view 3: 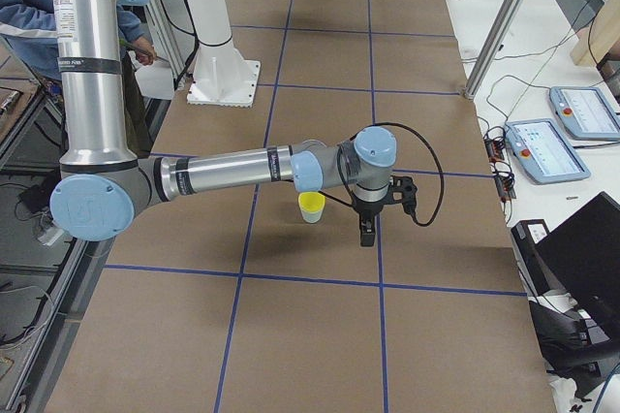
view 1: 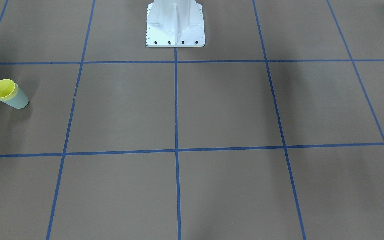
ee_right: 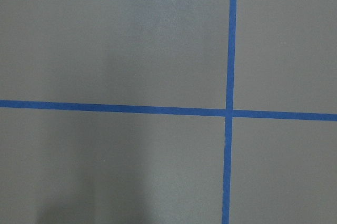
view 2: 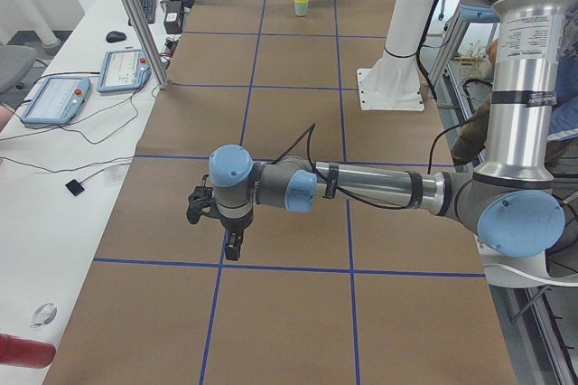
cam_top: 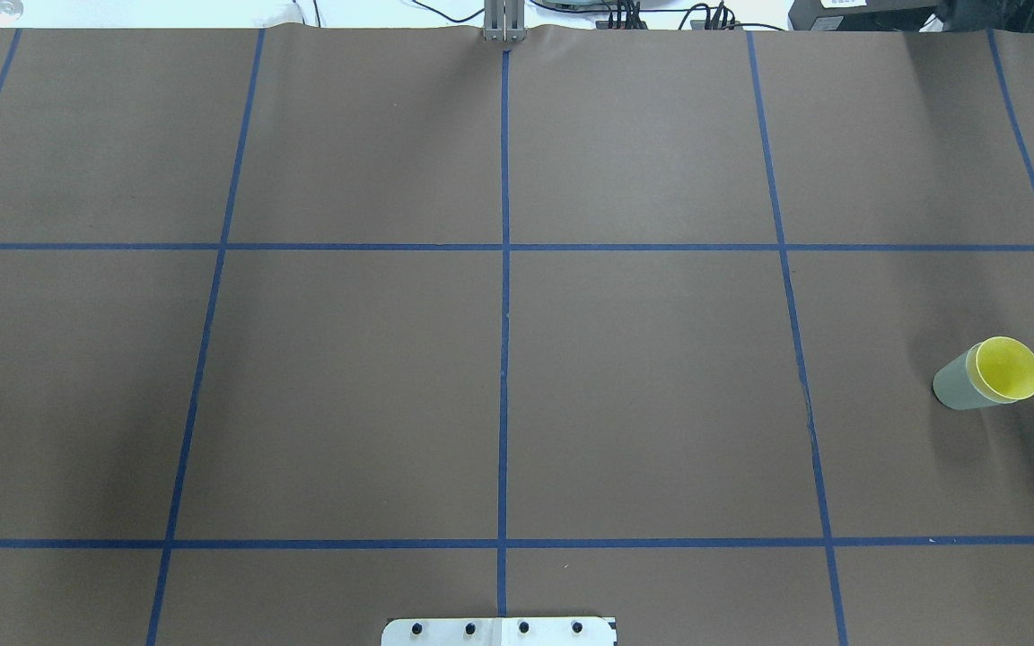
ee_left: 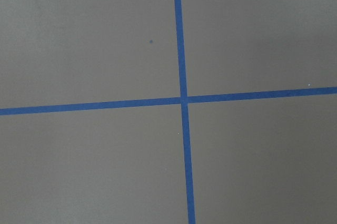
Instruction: Transfer and stack yellow cup on green cup
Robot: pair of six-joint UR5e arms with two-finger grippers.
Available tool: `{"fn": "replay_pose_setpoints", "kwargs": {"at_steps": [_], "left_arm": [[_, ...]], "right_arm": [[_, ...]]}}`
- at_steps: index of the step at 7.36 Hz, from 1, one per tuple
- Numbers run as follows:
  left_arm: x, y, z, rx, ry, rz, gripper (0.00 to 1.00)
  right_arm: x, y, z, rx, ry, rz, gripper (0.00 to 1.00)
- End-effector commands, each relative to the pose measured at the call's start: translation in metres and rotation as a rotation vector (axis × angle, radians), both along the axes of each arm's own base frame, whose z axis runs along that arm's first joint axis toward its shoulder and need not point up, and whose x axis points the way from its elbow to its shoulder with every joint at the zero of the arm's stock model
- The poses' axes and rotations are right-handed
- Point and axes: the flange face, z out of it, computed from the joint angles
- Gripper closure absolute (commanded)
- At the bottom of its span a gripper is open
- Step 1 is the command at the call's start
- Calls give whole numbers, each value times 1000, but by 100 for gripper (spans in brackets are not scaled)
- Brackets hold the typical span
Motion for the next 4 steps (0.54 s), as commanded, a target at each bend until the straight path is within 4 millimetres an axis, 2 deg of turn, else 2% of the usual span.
{"fn": "replay_pose_setpoints", "kwargs": {"at_steps": [1, 4], "left_arm": [[1, 4, 2, -1, 12, 6, 0], [1, 5, -5, 11, 13, 4, 0]], "right_arm": [[-2, 2, 2, -8, -16, -7, 0], [-2, 2, 2, -10, -16, -7, 0]]}}
